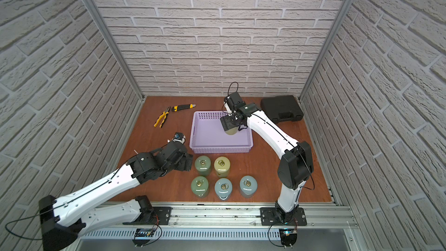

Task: Take the tea canister out of the basket
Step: Pick up the tea canister from the basket, then place the tea canister at the center of the board.

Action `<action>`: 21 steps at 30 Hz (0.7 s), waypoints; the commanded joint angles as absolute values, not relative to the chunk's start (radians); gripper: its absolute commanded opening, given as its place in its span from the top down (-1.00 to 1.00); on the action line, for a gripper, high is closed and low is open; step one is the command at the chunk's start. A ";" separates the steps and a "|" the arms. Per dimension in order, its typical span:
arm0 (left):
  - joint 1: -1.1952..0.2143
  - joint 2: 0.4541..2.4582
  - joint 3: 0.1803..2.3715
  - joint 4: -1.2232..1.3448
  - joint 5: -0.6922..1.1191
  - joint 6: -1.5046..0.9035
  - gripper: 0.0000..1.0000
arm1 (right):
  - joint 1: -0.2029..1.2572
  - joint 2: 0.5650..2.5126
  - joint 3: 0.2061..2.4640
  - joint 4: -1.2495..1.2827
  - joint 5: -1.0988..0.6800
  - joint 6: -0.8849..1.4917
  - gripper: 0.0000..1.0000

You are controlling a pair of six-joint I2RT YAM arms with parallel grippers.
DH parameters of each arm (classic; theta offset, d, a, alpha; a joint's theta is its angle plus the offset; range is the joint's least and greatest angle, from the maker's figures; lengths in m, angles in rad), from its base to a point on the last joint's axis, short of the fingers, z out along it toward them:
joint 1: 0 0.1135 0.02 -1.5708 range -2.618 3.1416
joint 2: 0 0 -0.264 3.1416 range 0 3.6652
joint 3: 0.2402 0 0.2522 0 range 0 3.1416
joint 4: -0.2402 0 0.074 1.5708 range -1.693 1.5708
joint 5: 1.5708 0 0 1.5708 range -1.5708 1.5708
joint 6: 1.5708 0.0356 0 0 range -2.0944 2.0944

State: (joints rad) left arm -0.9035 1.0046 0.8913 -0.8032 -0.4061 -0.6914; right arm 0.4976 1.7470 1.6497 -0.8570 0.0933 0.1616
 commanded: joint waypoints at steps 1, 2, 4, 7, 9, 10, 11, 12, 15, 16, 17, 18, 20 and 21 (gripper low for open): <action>-0.898 0.988 0.871 -0.764 -0.392 -0.674 -0.97 | 0.515 1.630 1.611 -0.773 0.118 0.194 0.09; -0.897 0.988 0.871 -0.761 -0.390 -0.671 -0.96 | 0.519 1.615 1.592 -0.773 0.120 0.199 0.09; -0.896 0.987 0.867 -0.755 -0.387 -0.662 -0.96 | 0.528 1.582 1.552 -0.772 0.129 0.211 0.10; -0.897 0.982 0.864 -0.741 -0.391 -0.655 -0.96 | 0.545 1.533 1.505 -0.777 0.148 0.223 0.09; -0.897 0.979 0.858 -0.724 -0.391 -0.649 -0.96 | 0.553 1.500 1.473 -0.778 0.158 0.234 0.09; -0.897 0.978 0.856 -0.715 -0.391 -0.645 -0.96 | 0.557 1.484 1.457 -0.780 0.163 0.241 0.09; -0.897 0.978 0.856 -0.710 -0.391 -0.640 -0.96 | 0.561 1.469 1.442 -0.780 0.167 0.247 0.09; -0.897 0.977 0.855 -0.704 -0.391 -0.635 -0.97 | 0.565 1.452 1.426 -0.782 0.172 0.254 0.09; -0.897 0.978 0.856 -0.692 -0.389 -0.615 -0.96 | 0.579 1.407 1.382 -0.788 0.189 0.273 0.10; -0.897 0.979 0.857 -0.689 -0.390 -0.611 -0.96 | 0.585 1.390 1.366 -0.790 0.193 0.278 0.10; -0.897 0.978 0.857 -0.689 -0.390 -0.608 -0.97 | 0.591 1.378 1.353 -0.792 0.197 0.281 0.10; -0.897 0.979 0.855 -0.686 -0.390 -0.604 -0.96 | 0.601 1.366 1.337 -0.793 0.203 0.285 0.10; -0.898 0.978 0.854 -0.681 -0.387 -0.595 -0.97 | 0.615 1.343 1.311 -0.799 0.214 0.294 0.10; -0.897 0.977 0.854 -0.679 -0.387 -0.591 -0.96 | 0.622 1.334 1.296 -0.803 0.220 0.302 0.10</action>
State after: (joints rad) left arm -0.9035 0.9920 0.8700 -0.7208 -0.3939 -0.6201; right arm 0.6022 1.3930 1.3060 -0.8597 0.1799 0.2699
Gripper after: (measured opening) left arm 0.983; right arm 0.858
